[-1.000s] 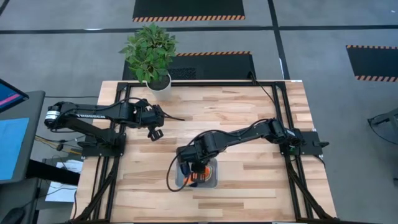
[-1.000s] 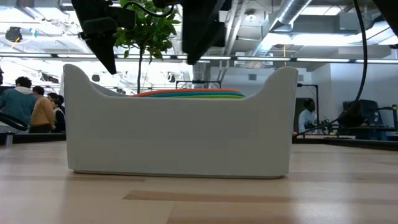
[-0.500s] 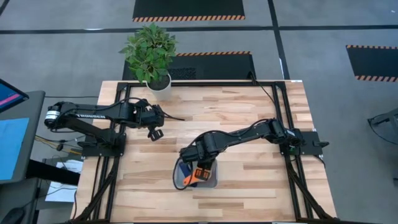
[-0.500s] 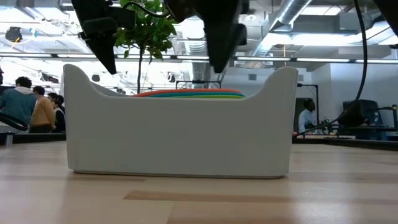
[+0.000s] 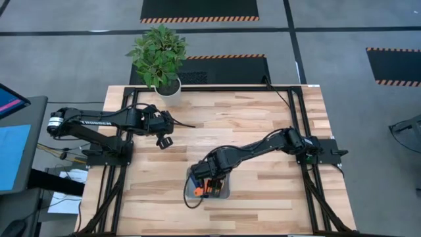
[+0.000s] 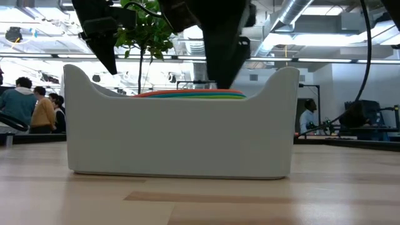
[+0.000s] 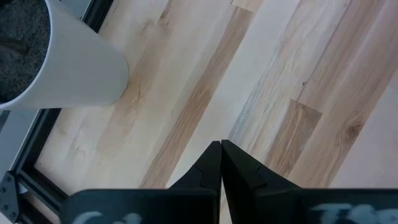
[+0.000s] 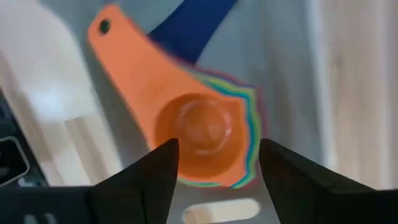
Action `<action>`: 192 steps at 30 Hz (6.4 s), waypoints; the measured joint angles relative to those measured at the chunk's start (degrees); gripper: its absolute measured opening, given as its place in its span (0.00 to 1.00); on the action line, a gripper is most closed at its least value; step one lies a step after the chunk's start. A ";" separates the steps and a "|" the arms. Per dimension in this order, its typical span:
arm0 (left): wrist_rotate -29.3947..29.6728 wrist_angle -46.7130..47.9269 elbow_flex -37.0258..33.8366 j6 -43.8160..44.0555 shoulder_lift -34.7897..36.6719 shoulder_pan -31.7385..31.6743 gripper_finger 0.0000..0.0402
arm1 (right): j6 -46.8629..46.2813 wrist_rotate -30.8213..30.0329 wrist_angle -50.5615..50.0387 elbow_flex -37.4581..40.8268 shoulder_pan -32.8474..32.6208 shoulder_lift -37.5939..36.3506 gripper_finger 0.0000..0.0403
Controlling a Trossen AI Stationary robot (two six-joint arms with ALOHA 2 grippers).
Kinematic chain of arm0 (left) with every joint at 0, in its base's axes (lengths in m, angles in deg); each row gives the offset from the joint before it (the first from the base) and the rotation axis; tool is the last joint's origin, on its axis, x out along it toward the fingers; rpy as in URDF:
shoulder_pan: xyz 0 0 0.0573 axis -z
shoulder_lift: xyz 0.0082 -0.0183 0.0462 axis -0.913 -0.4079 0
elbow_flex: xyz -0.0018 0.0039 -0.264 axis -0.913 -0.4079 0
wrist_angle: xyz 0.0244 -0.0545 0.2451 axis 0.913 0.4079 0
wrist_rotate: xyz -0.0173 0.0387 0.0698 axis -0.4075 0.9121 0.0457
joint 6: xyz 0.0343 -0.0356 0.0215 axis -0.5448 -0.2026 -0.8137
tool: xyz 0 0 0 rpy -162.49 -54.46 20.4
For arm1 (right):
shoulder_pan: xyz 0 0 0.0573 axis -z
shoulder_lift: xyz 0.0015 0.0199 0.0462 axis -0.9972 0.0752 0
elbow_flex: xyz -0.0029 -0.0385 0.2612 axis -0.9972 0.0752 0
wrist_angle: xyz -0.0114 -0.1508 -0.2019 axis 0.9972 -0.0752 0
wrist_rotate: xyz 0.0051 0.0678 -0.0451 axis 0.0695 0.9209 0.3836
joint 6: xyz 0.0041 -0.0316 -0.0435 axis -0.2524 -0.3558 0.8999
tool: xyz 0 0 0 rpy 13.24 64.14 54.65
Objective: Nest measuring cups in basket
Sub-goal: Remove the stacked measuring cups from the gray bin
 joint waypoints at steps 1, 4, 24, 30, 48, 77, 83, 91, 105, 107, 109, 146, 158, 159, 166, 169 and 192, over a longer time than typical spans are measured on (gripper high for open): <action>0.01 -0.01 0.00 -0.04 0.00 0.01 0.00 | -0.08 -0.07 -0.22 0.43 -0.15 0.01 0.61; 0.00 -0.03 0.00 -0.15 0.00 0.00 0.00 | -1.21 -0.56 -0.43 1.30 -0.10 0.12 0.61; -0.03 -0.19 0.00 -0.17 0.00 0.00 0.00 | -1.89 -0.05 5.65 7.32 1.45 0.08 0.61; -0.03 -0.32 0.00 -0.17 0.00 0.00 0.00 | -1.32 1.35 8.72 8.86 1.76 0.10 0.61; 0.00 -3.08 0.00 -0.20 0.00 0.00 0.00 | -2.52 2.92 10.53 10.46 3.33 -0.07 0.35; 0.46 -2.96 0.00 -1.29 0.00 0.00 0.00 | -3.31 5.20 9.89 10.46 3.66 -0.07 0.12; 0.50 -2.95 0.00 -1.29 0.00 0.02 0.00 | -2.98 5.93 8.19 10.47 3.68 -0.11 0.11; 0.54 -2.95 0.00 -1.29 0.00 0.00 0.00 | -2.12 6.12 4.52 8.13 4.09 -1.54 0.11; 1.76 -2.93 0.00 -1.31 0.02 0.00 0.00 | -0.83 8.43 2.52 4.58 4.12 -2.99 0.11; 1.83 -2.93 0.00 -1.31 0.02 0.00 0.00 | -0.83 9.43 2.24 4.00 4.12 -3.89 0.11; 1.83 -2.95 0.00 -1.31 0.02 0.01 0.00 | -0.80 9.40 0.61 3.29 4.26 -4.98 0.11; 2.01 -0.11 -0.02 1.82 0.02 0.01 0.00 | 7.98 -0.40 7.35 10.93 21.09 -9.22 0.10; 0.64 7.35 -0.02 12.86 0.02 0.26 0.00 | 3.33 -0.80 11.89 15.57 18.50 -9.22 0.10; 0.18 7.86 -0.02 14.37 0.02 0.26 0.00 | 2.89 -0.86 12.30 15.96 18.50 -9.22 0.10; -2.60 10.63 -0.02 18.29 0.02 0.26 0.00 | 1.13 -1.87 14.36 18.20 18.63 -9.22 0.11; -2.76 10.63 -0.02 18.00 0.02 0.26 0.00 | 1.14 -1.84 14.53 18.18 18.62 -9.23 0.11; -3.57 10.62 -0.02 16.53 0.02 0.26 0.00 | 1.09 -0.34 16.09 21.10 18.44 -9.29 0.28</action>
